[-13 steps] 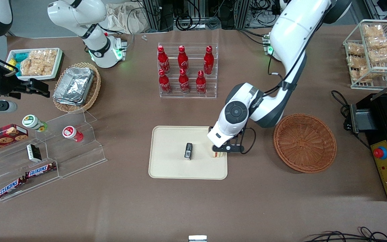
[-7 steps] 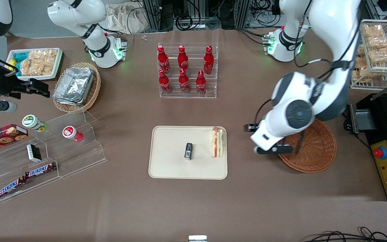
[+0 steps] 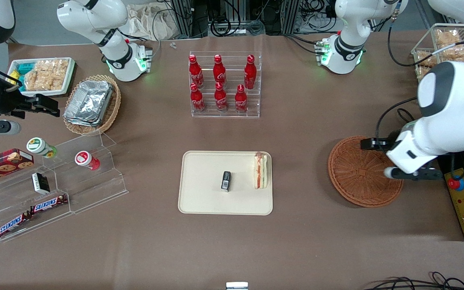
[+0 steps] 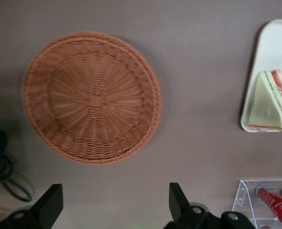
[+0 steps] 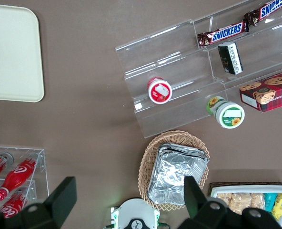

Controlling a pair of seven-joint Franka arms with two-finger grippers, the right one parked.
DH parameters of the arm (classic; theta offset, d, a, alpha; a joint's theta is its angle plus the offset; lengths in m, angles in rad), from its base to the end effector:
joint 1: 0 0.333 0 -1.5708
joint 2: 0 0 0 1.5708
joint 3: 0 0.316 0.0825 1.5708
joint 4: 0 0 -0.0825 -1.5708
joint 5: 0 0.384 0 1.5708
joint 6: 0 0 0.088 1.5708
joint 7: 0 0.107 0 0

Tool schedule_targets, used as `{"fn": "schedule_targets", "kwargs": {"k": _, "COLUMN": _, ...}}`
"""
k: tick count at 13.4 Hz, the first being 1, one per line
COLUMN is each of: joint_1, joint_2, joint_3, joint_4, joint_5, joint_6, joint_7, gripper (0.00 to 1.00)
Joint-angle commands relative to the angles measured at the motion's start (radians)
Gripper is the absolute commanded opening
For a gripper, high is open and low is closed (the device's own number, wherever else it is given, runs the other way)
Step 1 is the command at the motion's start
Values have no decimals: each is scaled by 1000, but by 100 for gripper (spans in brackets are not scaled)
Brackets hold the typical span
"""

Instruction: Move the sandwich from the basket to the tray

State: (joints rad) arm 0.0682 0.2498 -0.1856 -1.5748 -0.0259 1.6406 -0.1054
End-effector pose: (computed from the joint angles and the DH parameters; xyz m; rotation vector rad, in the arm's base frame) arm 0.6134 -0.0646 0.4835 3.0770 -0.0098 -0.2880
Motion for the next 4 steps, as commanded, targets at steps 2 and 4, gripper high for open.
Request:
{"fn": "schedule_targets", "kwargs": {"k": 2, "joint_1": 84, "joint_2": -55, "joint_3": -11, "joint_4": -16, "joint_5": -5, "joint_6": -19, "joint_7": -1, "gripper": 99}}
{"fn": "schedule_targets", "kwargs": {"k": 4, "joint_1": 93, "joint_2": -55, "joint_3": -9, "joint_4": -17, "joint_5": -2, "joint_6": -19, "joint_7": 7, "gripper": 99}}
